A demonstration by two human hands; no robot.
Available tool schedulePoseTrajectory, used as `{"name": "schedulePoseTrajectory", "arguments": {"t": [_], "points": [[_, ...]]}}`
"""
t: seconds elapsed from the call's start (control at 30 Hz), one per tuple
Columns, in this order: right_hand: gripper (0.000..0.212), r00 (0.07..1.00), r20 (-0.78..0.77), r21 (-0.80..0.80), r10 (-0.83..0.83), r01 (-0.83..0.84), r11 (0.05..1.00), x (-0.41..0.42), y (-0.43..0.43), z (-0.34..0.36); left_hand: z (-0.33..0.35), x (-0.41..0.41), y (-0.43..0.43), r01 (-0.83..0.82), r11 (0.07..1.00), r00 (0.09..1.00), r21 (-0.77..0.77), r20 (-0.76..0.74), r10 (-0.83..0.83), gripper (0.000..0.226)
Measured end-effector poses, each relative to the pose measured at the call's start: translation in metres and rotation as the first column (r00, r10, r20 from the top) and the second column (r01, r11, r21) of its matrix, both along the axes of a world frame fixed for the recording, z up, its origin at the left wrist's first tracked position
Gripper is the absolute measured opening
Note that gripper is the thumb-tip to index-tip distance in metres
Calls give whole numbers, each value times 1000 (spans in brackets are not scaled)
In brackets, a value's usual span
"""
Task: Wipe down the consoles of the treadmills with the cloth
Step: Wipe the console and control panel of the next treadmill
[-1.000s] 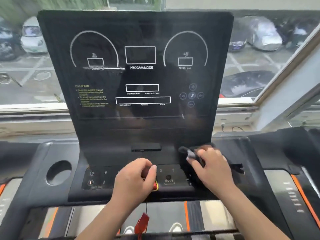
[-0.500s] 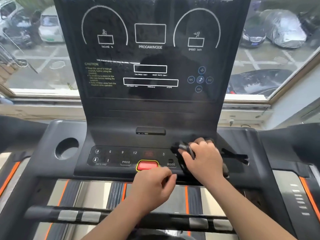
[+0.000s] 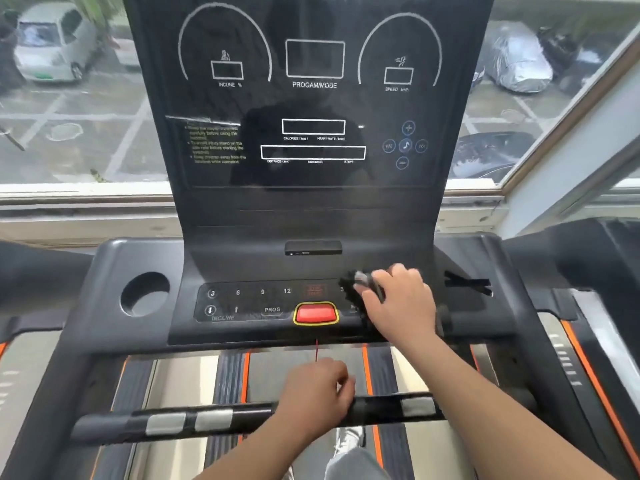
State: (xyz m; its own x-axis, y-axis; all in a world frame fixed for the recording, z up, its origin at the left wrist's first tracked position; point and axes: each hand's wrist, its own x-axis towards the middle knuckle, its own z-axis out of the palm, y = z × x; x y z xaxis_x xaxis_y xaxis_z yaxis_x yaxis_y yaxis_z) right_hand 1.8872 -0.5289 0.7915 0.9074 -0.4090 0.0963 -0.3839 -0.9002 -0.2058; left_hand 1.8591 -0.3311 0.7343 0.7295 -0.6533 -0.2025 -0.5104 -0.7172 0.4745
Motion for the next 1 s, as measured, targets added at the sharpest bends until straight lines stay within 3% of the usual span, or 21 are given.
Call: {"name": "schedulePoseTrajectory", "arguments": {"t": [0.23,0.3,0.4,0.47,0.6,0.7,0.8,0.9,1.0], "points": [[40,957,98,7,273,-275,961,-39,-8,-10,-5,-1,3,-52,998,999,-34,7,53,32],[44,980,65,43,189,-192,980,-31,-27,-5,-2,-2,2,-63,997,998,-36,14,63,31],[43,996,-8,138,-91,91,986,-12,-47,5,4,-4,1,-91,996,996,-11,6,91,29],[42,989,-25,99,-147,149,984,-7,-46,10,8,-7,-1,-119,993,993,14,13,119,30],[35,993,32,-51,112,-110,993,-26,-28,-6,8,-13,-5,-157,987,988,45,17,156,31],[30,944,165,-4,287,-290,957,-48,-31,-20,7,-13,-7,-175,982,984,65,58,171,30],[31,917,201,55,344,-361,931,-57,-46,-20,8,-16,-7,-191,977,978,90,107,182,34],[38,951,134,29,279,-285,958,-40,-66,-11,9,-16,-9,-201,975,977,91,94,193,33],[44,999,22,127,26,-28,992,-9,-91,5,9,-17,-8,-191,977,977,91,113,180,35]]}}
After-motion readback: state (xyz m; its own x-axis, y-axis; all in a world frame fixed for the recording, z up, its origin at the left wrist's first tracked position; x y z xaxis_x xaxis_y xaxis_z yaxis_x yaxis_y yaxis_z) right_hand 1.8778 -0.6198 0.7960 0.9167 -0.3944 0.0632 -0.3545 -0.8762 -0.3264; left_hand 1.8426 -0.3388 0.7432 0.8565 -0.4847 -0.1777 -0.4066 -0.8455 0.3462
